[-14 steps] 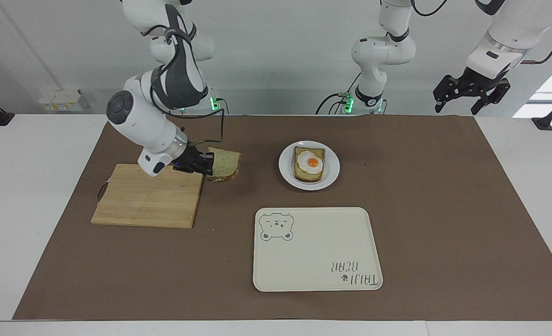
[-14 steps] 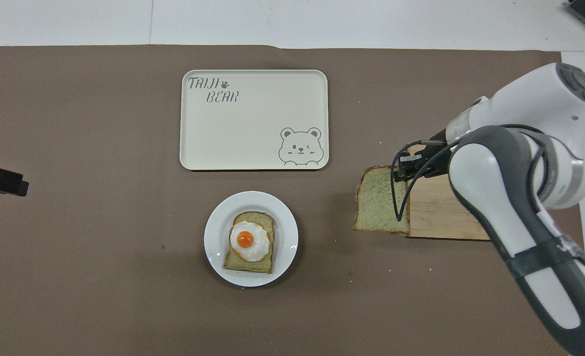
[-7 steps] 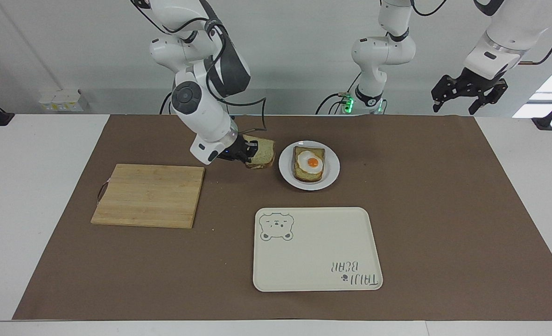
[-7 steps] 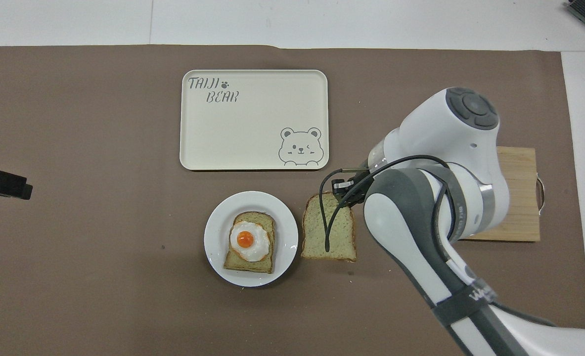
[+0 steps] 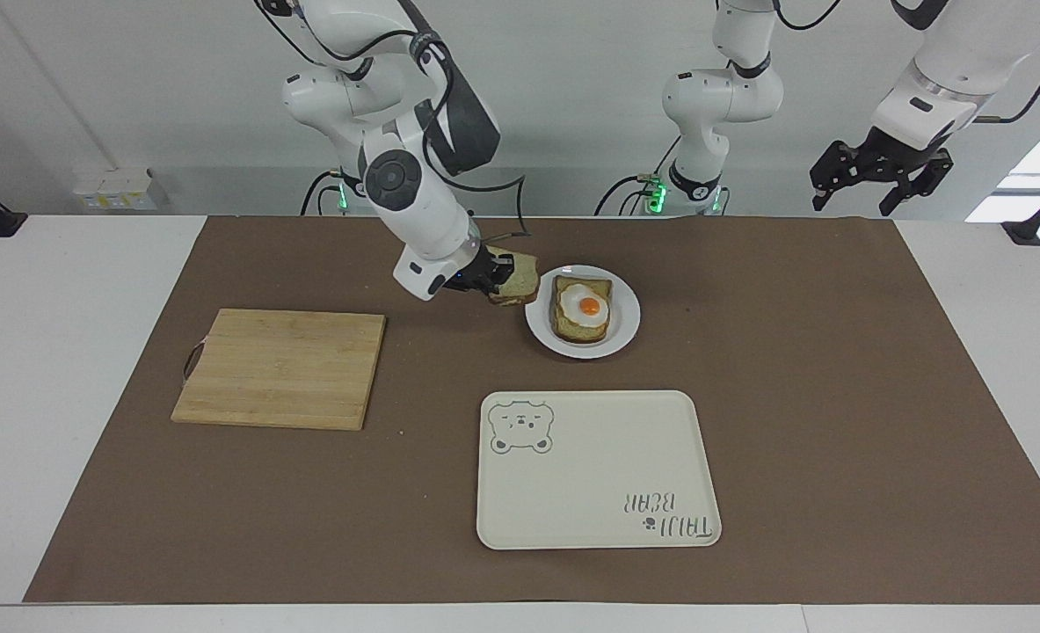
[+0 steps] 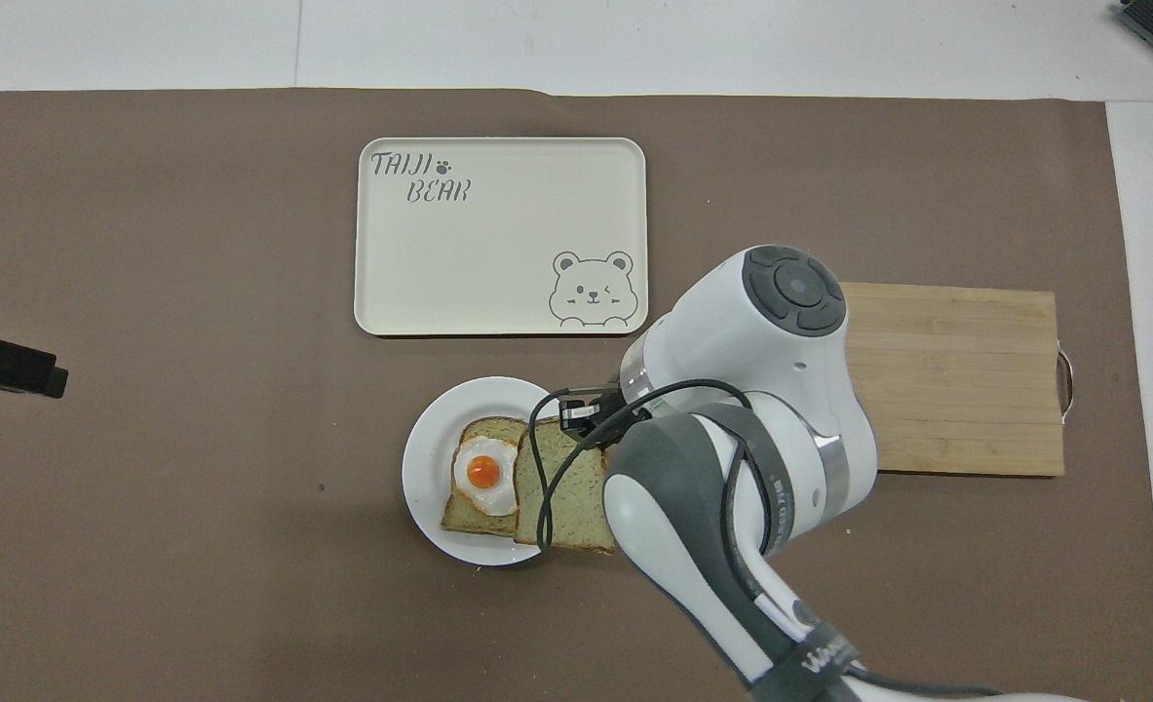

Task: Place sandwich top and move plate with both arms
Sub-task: 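Carry the bread slice with the right gripper over the egg toast, then lower the bread slice onto the egg and open the right gripper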

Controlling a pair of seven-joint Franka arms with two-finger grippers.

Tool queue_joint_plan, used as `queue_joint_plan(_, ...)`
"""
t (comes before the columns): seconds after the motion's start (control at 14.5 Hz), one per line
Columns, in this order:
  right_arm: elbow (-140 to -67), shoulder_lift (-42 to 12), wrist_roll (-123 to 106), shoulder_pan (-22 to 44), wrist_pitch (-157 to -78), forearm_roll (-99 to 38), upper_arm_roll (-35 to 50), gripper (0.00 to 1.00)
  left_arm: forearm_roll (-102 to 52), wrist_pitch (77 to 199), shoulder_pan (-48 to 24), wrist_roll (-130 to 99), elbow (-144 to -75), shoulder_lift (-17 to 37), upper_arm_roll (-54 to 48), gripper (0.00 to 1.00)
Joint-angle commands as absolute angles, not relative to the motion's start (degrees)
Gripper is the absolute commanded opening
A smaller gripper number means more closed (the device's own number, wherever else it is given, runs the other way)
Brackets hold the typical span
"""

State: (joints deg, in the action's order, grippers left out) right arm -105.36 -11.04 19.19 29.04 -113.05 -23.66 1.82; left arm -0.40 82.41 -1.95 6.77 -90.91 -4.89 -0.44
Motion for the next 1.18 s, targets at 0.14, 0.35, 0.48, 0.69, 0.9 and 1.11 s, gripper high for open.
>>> queue_joint_plan(0.14, -107.2, -10.4, 20.6, 30.9, -116.4, -29.1, 3.2, 0.0, -1.1, 82.4, -2.2, 7.6, -93.3, -7.0, -0.2, 1.0)
queue_joint_plan(0.35, -106.7, -13.5, 20.9, 33.1, -121.5, -29.7, 3.3, 0.0, -1.1, 82.4, -2.2, 7.6, -93.5, -7.1, -0.2, 1.0)
queue_joint_plan(0.48, -106.5, -14.2, 20.6, 33.3, -123.5, -29.4, 3.3, 0.0, -1.1, 82.4, -2.2, 7.6, -93.5, -7.2, -0.2, 1.0)
queue_joint_plan(0.69, -106.8, -14.8, 20.0, 33.3, -126.7, -29.1, 3.3, 0.0, -1.1, 82.5, -2.2, 7.5, -93.9, -7.3, -0.2, 1.0)
queue_joint_plan(0.9, -106.8, -16.1, 17.8, 33.2, -127.9, -29.0, 3.3, 0.0, -1.1, 82.6, -2.1, 7.5, -93.9, -7.3, -0.2, 1.0)
queue_joint_plan(1.11, -108.2, -16.4, 17.4, 34.1, -128.2, -28.7, 3.3, 0.0, -1.1, 82.6, -2.2, 7.5, -93.9, -7.3, -0.2, 1.0)
